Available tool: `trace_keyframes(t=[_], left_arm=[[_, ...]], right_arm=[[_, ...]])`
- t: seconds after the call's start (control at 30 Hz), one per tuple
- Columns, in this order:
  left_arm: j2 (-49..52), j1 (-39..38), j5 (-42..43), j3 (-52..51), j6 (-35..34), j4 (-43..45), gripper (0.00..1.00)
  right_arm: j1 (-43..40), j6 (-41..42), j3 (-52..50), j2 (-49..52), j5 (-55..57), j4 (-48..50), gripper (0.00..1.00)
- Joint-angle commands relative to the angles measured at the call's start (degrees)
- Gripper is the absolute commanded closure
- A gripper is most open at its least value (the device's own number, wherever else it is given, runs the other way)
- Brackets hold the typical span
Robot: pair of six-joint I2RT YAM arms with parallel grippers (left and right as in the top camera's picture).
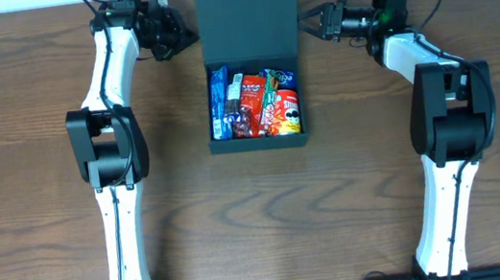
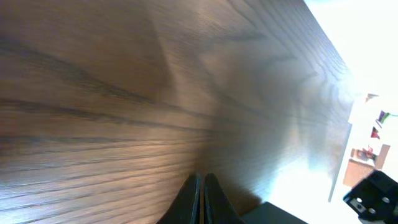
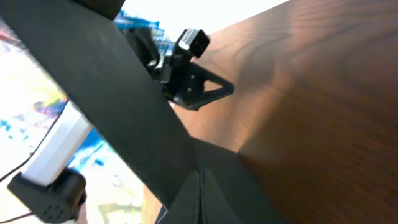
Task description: Pack container
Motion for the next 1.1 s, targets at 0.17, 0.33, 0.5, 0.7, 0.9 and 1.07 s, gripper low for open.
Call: trace_keyframes(t=[0.17,0.33,0.5,0.7,0.9,1.07], left_arm=[[0.90,-0.81,11.02,3.67,2.78,2.56,0.94],[0.79,-0.81,14.14,10.88,8.31,-2.93,0.94],[0.70,-1.05,14.03,18.75,20.76,-18.64,0.94],[0.70,-2.32,8.98,25.97,33.55,-37.51,0.94],[0.70,-3.39,5.66,26.99,39.45,-46.58,0.94],[0.57,-3.30,-0.09,28.68,38.51,-46.66,0.94]], right_arm=[[1.57,2.49,1.27,0.50,-9.53,6.19,0.98],[1.57,9.03,1.27,0.50,-12.09,13.97,0.98],[1.57,18.01,1.27,0.50,-13.35,22.88,0.98],[1.84,28.98,1.27,0.50,-13.35,29.79,0.99],[3.23,35.36,1.27,0.50,-13.35,32.35,0.98],[1.75,40.13,1.27,0.48,-12.66,39.67,0.98]])
